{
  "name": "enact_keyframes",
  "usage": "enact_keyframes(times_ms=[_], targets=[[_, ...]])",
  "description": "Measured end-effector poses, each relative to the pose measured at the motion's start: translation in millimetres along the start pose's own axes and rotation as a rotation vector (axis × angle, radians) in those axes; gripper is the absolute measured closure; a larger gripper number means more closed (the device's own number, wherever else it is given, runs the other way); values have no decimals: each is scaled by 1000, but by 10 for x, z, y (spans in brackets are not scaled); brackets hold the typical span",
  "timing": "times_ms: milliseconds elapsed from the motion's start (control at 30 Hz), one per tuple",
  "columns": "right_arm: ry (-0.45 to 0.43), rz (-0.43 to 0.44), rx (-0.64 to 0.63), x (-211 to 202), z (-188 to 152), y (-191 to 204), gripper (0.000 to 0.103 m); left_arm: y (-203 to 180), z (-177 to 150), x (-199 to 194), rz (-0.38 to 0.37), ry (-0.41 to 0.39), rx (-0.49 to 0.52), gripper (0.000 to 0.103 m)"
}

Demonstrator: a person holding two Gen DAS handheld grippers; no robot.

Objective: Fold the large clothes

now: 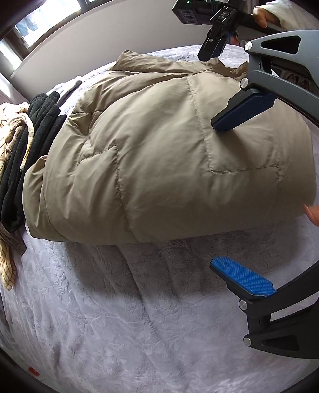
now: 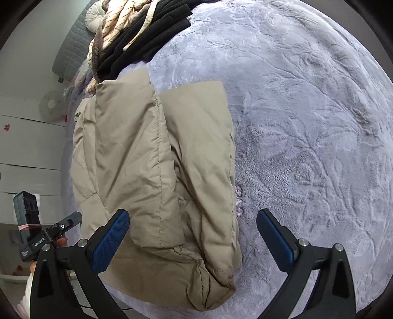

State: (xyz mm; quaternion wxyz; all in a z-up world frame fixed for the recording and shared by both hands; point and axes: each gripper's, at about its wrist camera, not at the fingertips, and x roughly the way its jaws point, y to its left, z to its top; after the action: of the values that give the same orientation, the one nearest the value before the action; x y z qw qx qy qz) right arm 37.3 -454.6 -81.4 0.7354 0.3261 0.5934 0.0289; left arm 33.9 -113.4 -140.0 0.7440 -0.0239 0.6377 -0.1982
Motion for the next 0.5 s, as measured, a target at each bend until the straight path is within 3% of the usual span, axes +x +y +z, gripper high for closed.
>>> enact_keyframes(times_ms=[233, 500], targets=[[91, -27, -49, 313, 210, 12, 0, 74, 125, 101, -75, 13, -16, 0], [183, 127, 27, 636, 402, -267, 0, 355, 246, 383, -300, 69, -71, 0]])
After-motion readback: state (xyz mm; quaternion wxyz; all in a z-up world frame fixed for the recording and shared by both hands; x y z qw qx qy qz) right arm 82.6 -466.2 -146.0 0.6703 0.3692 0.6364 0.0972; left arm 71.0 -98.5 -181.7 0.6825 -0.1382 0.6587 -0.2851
